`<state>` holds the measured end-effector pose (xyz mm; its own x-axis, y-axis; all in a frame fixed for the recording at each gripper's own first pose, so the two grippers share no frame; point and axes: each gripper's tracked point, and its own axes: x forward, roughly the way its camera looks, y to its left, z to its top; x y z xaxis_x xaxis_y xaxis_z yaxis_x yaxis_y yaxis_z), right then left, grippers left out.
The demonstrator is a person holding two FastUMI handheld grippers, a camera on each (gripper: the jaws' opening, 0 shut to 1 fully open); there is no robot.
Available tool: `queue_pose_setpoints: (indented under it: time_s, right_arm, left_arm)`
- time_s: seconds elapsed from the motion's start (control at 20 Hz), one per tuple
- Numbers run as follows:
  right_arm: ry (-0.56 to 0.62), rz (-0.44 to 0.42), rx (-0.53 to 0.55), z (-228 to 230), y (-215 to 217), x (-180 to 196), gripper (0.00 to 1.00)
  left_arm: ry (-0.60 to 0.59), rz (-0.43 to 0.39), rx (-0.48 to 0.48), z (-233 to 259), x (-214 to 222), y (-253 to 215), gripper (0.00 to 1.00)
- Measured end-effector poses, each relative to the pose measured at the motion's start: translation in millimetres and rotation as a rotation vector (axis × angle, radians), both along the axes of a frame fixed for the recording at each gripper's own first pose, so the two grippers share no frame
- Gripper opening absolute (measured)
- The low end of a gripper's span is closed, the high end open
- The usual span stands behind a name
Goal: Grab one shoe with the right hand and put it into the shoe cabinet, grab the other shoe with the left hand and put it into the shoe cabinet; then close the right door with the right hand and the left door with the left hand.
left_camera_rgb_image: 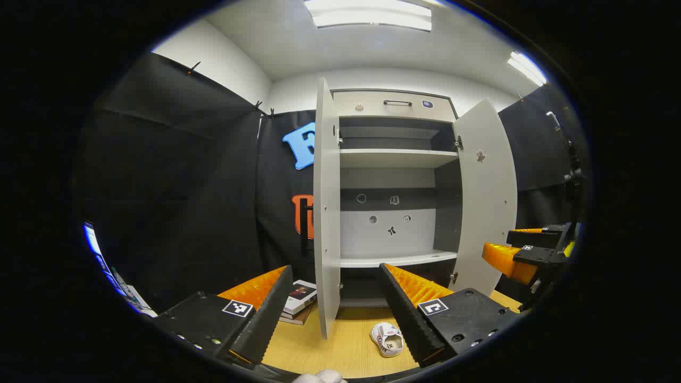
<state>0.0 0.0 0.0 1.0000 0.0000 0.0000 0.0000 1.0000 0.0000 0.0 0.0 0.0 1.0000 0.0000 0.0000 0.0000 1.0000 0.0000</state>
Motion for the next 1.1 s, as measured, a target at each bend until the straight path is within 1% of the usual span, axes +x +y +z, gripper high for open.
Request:
queue_pose_setpoints:
  time_s: [0.25,0.3,0.35,0.5,0.8,0.9,1.0,1.1]
  right_arm:
    - [0.068,0.002,-0.016,-27,3,6,0.99]
    - [0.078,-0.001,-0.021,-32,2,8,0.97]
    - [0.086,-0.007,-0.027,-37,2,9,0.99]
    - [0.115,-0.017,-0.022,-49,1,12,0.99]
    - [0.123,-0.029,-0.024,-54,0,17,0.99]
    - [0.143,-0.029,-0.028,-64,-1,20,0.99]
    - [0.196,-0.042,-0.042,-88,-5,26,0.98]
    - [0.303,-0.039,-0.044,-132,-7,30,0.98]
  left_arm:
    - [0.004,0.002,-0.008,-1,-2,0,0.97]
    - [0.001,0.000,-0.006,0,-1,0,0.96]
    - [0.003,0.003,-0.001,-1,-1,1,0.97]
    - [0.012,0.000,-0.004,-2,-3,1,0.97]
    - [0.017,-0.004,-0.005,-3,-3,1,0.97]
    - [0.015,-0.006,-0.007,-3,-3,1,0.97]
    - [0.018,-0.008,-0.010,-4,-4,0,0.96]
    - [0.020,-0.004,-0.009,-4,-4,0,0.96]
